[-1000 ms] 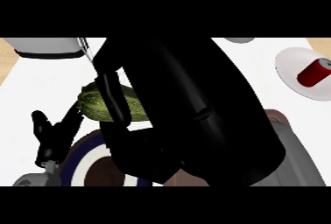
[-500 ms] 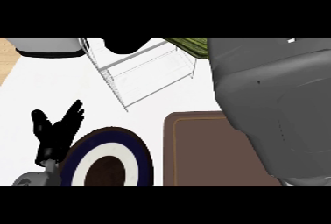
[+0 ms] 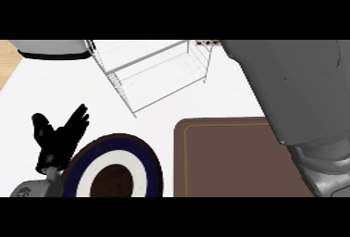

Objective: Pick the squash from the tray and place it in the tiered shelf

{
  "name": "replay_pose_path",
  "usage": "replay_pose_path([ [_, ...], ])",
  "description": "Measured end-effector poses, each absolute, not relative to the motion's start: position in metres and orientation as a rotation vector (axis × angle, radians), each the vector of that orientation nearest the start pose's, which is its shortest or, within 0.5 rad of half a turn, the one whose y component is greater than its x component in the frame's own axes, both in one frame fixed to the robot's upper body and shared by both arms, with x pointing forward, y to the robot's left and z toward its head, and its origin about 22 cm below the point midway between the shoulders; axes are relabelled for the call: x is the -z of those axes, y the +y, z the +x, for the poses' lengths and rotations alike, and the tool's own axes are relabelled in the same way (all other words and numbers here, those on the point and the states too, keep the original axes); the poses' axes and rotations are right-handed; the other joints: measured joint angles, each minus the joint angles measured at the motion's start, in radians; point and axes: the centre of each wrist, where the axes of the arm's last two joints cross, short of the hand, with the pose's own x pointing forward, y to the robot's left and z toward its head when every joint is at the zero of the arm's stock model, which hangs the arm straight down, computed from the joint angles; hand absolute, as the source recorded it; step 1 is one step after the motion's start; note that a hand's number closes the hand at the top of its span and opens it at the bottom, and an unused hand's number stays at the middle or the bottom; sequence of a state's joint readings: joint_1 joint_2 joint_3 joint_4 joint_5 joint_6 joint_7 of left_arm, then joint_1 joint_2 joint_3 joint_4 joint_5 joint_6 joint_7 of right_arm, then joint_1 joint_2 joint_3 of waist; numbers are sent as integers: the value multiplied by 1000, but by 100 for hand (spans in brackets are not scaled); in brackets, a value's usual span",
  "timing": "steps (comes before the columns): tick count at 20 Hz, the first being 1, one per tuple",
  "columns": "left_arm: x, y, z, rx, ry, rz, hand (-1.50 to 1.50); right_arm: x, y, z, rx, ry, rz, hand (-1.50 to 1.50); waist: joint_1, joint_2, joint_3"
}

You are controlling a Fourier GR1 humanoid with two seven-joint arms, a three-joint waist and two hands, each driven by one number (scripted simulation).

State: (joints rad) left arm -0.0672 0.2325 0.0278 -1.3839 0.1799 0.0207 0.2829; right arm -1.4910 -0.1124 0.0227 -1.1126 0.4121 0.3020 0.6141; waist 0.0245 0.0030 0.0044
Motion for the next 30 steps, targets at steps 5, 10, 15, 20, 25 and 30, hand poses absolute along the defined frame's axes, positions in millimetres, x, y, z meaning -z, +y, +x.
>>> replay_pose_path([
  [5,14,289,257,-16,-1182,80,0,-372,-27,385,-1006,-1817,-483,150,4,1,0],
  [10,12,289,257,-15,-1185,84,0,-356,-21,405,-1001,-1813,-500,150,9,3,0],
  [15,11,286,259,-5,-1171,83,0,-346,-16,418,-1003,-1829,-516,150,9,5,-1],
  [20,11,282,260,-10,-1174,85,0,-331,-15,429,-989,-1863,-495,150,11,5,-1],
  [25,12,287,259,-12,-1179,83,0,-331,-17,436,-998,-1874,-480,150,12,5,-1],
  [30,11,285,258,-6,-1184,79,0,-334,-16,438,-1054,-1870,-519,150,11,4,0],
])
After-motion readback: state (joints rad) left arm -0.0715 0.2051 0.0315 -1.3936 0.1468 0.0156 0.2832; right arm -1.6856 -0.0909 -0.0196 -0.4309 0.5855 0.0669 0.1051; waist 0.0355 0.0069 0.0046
